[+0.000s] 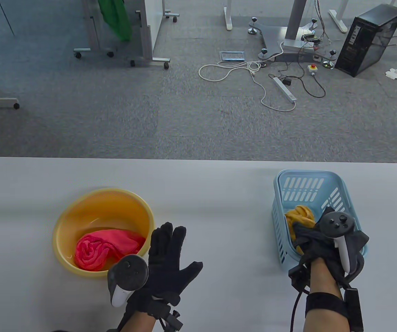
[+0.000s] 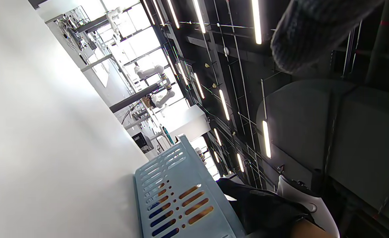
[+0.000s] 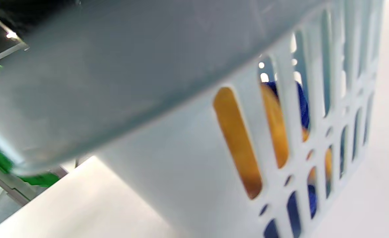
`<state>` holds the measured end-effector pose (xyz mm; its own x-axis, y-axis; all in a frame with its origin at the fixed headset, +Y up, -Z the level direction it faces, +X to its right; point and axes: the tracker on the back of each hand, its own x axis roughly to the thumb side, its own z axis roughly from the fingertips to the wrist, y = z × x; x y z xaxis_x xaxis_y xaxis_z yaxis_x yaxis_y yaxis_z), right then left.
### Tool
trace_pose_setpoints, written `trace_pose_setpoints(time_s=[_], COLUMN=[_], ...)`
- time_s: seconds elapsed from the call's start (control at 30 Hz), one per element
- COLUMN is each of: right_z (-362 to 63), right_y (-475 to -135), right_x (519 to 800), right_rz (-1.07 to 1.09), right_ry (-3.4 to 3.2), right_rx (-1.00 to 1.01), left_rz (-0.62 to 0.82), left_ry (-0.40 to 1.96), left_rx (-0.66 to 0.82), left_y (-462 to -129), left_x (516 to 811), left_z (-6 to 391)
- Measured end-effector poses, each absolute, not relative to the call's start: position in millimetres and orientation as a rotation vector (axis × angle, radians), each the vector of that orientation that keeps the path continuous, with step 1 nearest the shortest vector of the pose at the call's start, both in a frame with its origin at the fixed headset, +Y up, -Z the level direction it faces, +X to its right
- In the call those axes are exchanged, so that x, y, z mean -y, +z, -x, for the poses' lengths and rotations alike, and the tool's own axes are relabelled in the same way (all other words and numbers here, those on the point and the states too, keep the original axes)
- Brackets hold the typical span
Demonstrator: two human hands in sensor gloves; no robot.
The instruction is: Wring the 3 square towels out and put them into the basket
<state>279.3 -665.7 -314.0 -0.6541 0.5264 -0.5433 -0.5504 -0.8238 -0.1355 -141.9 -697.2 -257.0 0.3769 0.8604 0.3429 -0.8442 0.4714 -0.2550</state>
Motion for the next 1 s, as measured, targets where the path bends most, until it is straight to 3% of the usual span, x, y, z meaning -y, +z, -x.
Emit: trace_pose_setpoints(time_s=[0.4, 1.0], right_z=[-277.0, -199.1], right_y=[-304.2, -271.9], right_x=[652.5, 617.0], right_rz=[0.712, 0.190], right_ry=[2.455, 2.724], right_rx=[0.039, 0.261], left_rz=[0.054, 0.041], left_ry=[1.119, 1.110], left_rx=[0.453, 0.445], left_y=[-257.0, -257.4], left_x=[698.2, 697.6], left_z=[143.0, 143.5])
